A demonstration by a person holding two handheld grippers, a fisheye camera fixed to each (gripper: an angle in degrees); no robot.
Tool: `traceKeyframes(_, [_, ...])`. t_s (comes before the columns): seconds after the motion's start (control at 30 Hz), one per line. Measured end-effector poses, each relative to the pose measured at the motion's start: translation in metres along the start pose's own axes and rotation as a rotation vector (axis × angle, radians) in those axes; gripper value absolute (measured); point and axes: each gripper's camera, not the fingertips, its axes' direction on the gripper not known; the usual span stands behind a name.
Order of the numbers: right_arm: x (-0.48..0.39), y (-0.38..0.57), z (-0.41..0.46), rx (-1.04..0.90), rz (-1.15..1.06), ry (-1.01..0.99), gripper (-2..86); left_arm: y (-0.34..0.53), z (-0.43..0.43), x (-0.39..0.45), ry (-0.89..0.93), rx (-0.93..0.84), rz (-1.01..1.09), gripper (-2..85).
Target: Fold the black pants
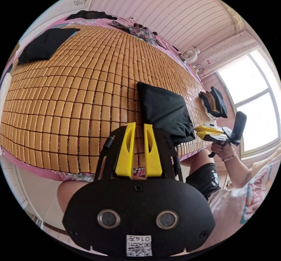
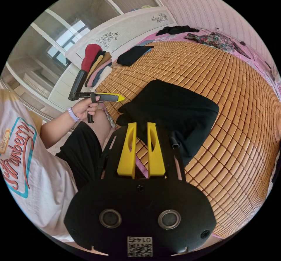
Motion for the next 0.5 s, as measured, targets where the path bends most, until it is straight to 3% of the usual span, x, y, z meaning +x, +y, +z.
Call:
traceKeyframes(0.13, [-0.005,0.001,0.023,-0.078,-0.01,0.078,6.1,-0.012,0.012,0.029,0.05,0.032,0.08,4.1])
traceKeyframes(0.27, [-0.023,0.006,0.065,-0.226,-0.084,0.168,6.2,-0.019,0.046,0.049,-0.074,-0.059,0.135,3.7])
traceKeyframes(0.4, [-0.057,0.016,0.079,-0.211,-0.269,0.365,6.0,-0.011,0.057,0.055,-0.134,-0.055,0.173,3.5])
traceKeyframes(0.5, [-0.064,0.01,0.078,-0.224,-0.27,0.388,5.9,-0.011,0.058,0.057,-0.133,-0.063,0.162,3.4])
